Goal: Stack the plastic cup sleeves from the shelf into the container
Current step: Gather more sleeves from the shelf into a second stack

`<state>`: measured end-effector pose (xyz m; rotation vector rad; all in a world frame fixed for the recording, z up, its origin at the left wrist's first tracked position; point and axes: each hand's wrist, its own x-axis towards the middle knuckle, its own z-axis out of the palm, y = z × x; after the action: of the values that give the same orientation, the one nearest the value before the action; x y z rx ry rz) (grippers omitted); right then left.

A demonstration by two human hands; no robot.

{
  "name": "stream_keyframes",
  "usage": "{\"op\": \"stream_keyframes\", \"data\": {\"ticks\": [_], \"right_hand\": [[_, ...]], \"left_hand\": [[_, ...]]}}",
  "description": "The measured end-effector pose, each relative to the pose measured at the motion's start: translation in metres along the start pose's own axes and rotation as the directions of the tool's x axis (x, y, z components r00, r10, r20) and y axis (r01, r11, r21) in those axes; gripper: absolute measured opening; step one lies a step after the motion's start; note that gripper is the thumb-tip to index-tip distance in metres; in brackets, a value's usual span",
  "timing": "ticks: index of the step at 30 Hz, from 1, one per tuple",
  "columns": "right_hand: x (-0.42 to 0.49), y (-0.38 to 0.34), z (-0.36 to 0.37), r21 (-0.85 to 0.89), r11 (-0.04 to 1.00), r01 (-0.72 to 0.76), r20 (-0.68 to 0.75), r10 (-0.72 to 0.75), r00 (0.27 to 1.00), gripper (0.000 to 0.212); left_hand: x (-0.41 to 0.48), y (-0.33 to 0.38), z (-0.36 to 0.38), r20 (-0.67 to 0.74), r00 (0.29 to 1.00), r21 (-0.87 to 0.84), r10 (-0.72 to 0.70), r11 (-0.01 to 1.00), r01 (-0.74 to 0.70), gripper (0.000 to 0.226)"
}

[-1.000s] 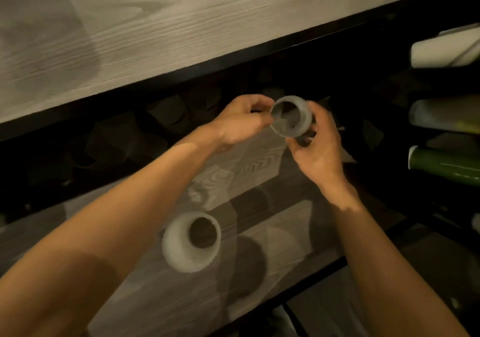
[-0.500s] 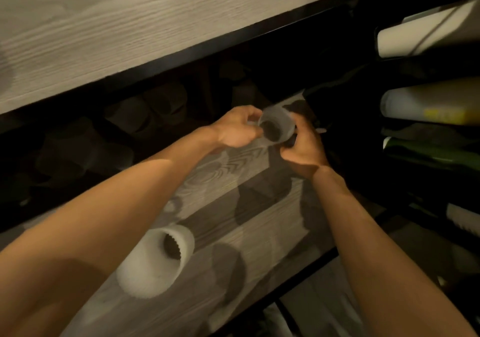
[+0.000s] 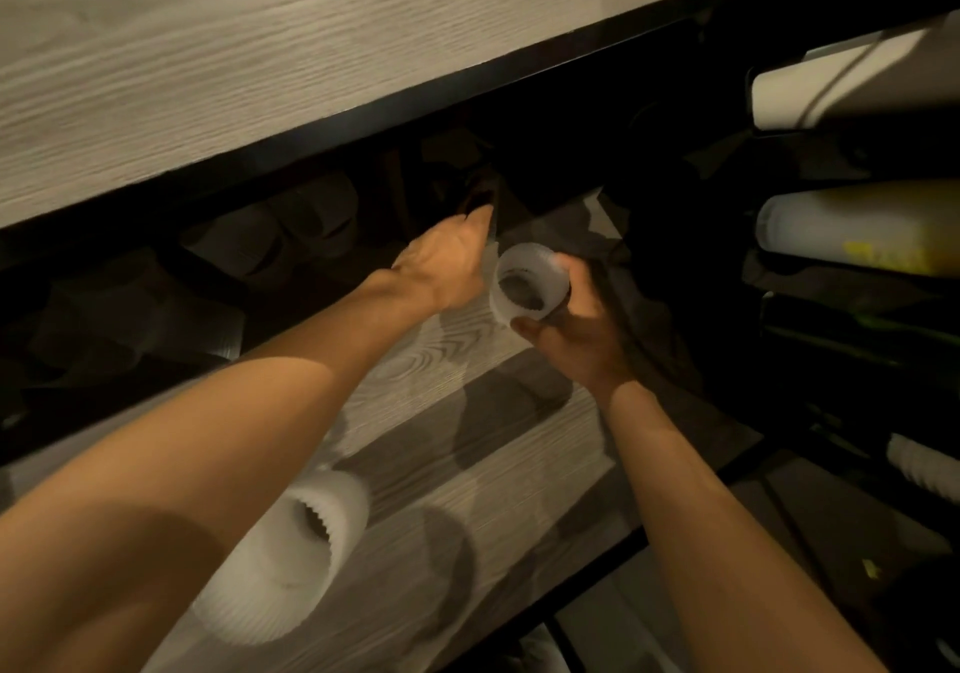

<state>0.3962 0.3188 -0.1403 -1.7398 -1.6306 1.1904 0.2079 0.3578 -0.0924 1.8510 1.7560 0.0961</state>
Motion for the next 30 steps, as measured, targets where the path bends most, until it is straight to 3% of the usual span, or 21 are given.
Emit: {"op": "stream_keyframes", "data": {"ticks": [7,10,15,19,22,30], "right_hand": [[-0.002,0.009,0.004,0.061,0.998,0.023,-0.015,-0.022,1.0,0.079],[-0.002,0.009,0.006,0.102,0.995,0.009,-0.039,-0.005,0.999,0.081],[-0.005,0.004,0.003,0.15,0.988,0.029,-0.072,-0.018,0.997,0.082],[-0.002,-0.002,-0.005,0.244,0.967,0.075,-0.183,-0.03,0.983,0.083],[0.009,-0.009,-0.007,0.245,0.965,0.093,-0.243,-0.032,0.969,0.084],[0.008,-0.024,-0.009,0.308,0.946,0.099,-0.082,-0.077,0.994,0.067]], "left_hand": [[0.014,0.001,0.014,-0.039,0.999,0.202,0.012,0.979,-0.003,0.076],[0.015,0.004,0.017,-0.095,0.995,0.218,-0.018,0.975,0.039,0.074],[0.014,0.001,0.017,-0.065,0.996,0.225,-0.057,0.972,0.07,0.065],[0.01,-0.003,0.016,-0.059,0.995,0.169,-0.078,0.982,0.087,0.072],[0.006,-0.006,0.016,-0.067,0.998,0.116,-0.01,0.993,0.017,0.076],[-0.009,-0.014,0.012,-0.082,0.994,-0.192,0.075,0.977,-0.09,0.084]]}}
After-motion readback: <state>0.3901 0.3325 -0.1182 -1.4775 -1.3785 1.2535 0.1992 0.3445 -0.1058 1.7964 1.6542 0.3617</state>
